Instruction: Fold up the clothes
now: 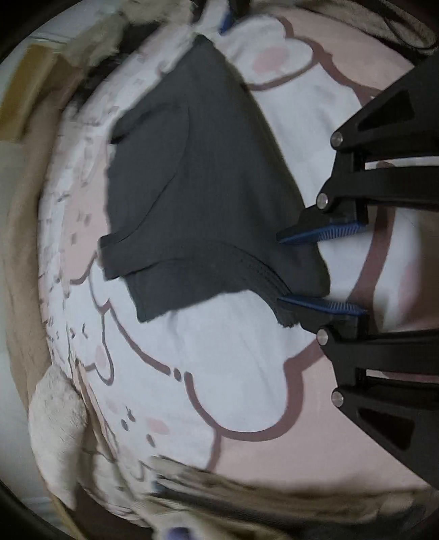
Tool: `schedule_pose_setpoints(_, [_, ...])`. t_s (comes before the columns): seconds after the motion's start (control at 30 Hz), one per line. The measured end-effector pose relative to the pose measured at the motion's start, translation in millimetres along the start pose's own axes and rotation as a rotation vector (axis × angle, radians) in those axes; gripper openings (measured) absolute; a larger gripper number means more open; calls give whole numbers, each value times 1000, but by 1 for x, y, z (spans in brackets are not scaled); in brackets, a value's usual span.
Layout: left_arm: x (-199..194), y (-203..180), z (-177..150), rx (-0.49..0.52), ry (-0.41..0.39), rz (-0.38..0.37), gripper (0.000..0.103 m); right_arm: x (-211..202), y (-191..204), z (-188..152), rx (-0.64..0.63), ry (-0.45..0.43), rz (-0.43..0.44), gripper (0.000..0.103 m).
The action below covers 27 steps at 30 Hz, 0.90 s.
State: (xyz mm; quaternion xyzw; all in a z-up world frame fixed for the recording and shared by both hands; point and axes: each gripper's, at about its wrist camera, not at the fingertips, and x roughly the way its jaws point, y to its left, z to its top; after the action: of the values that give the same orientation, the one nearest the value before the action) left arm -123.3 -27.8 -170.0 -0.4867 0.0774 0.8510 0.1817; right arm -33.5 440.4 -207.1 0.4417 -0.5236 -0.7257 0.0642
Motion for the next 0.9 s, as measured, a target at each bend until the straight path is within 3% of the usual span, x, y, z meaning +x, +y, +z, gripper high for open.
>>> schedule_pose_setpoints(0.13, [-17, -8, -2, 13, -45, 37, 33, 17, 6, 4, -1, 12, 13, 56])
schedule_pose_setpoints(0.2, [-30, -22, -2, 62, -96, 60, 33, 26, 10, 6, -19, 34, 8, 28])
schedule_pose_setpoints(0.27, [-47, -50, 1, 171, -180, 56, 33, 32, 10, 8, -25, 60, -2, 11])
schedule_pose_setpoints(0.43, [-63, -141, 13, 438, -346, -13, 34, 17, 13, 12, -46, 44, 8, 10])
schedule_pose_setpoints(0.63, [-29, -242, 29, 697, -393, -78, 34, 16, 35, 21, -144, 85, -13, 10])
schedule_pose_setpoints(0.77, [-7, -282, 35, 783, -395, -73, 34, 16, 53, 23, -221, 112, -6, 10])
schedule_pose_setpoints(0.9, [12, -298, 50, 775, -374, -68, 34, 18, 63, 25, -275, 138, 3, 10])
